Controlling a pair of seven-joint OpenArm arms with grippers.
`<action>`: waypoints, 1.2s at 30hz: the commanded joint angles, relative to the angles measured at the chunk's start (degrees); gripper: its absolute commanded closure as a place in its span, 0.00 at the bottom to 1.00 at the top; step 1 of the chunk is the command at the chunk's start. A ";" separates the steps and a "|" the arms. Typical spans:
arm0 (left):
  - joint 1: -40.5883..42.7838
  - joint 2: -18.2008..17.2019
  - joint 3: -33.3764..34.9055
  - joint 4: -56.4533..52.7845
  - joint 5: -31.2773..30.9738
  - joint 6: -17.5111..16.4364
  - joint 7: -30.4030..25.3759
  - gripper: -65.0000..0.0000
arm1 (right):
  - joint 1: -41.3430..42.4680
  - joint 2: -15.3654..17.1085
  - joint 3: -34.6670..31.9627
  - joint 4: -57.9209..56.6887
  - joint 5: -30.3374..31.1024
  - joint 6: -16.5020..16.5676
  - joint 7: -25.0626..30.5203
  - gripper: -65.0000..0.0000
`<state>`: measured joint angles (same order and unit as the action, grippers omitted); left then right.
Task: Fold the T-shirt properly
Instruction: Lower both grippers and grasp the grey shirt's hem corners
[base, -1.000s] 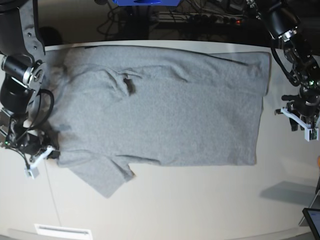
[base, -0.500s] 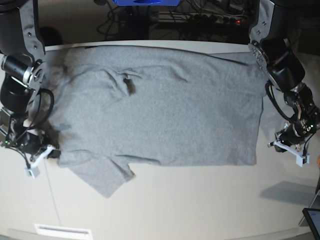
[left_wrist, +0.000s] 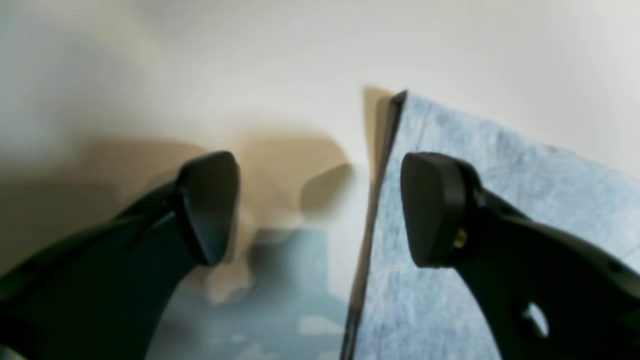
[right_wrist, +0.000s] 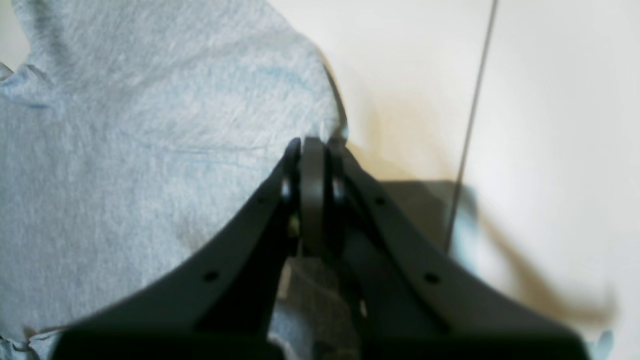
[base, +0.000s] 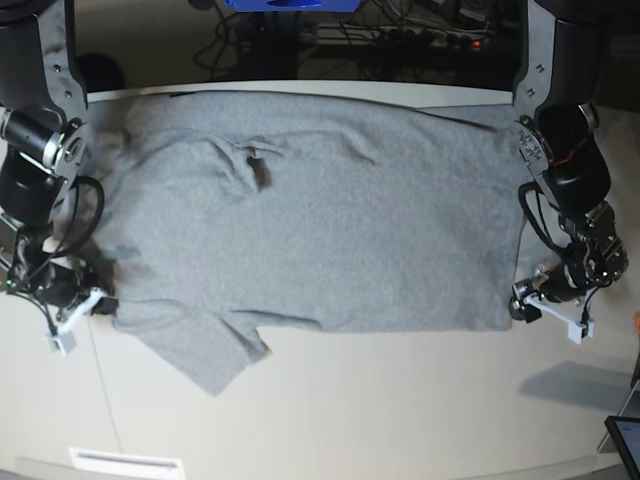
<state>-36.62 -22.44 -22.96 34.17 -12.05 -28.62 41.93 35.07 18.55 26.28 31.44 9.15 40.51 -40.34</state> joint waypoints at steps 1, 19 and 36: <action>-3.07 -0.82 0.06 -0.72 -1.44 -0.35 -1.01 0.23 | 1.19 1.01 -0.04 0.51 -0.93 -0.51 -0.94 0.99; -5.09 3.40 0.32 -8.99 -1.09 -0.70 -2.94 0.24 | 1.11 1.37 -0.04 0.60 -0.93 -0.51 -0.94 0.99; -4.13 3.32 8.68 -8.99 -1.18 -0.70 -5.05 0.91 | 1.02 1.37 -0.04 0.60 -0.93 -0.51 -0.94 1.00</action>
<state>-39.97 -18.94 -14.57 25.15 -14.98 -29.47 34.61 35.05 18.87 26.28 31.44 9.08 40.49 -40.36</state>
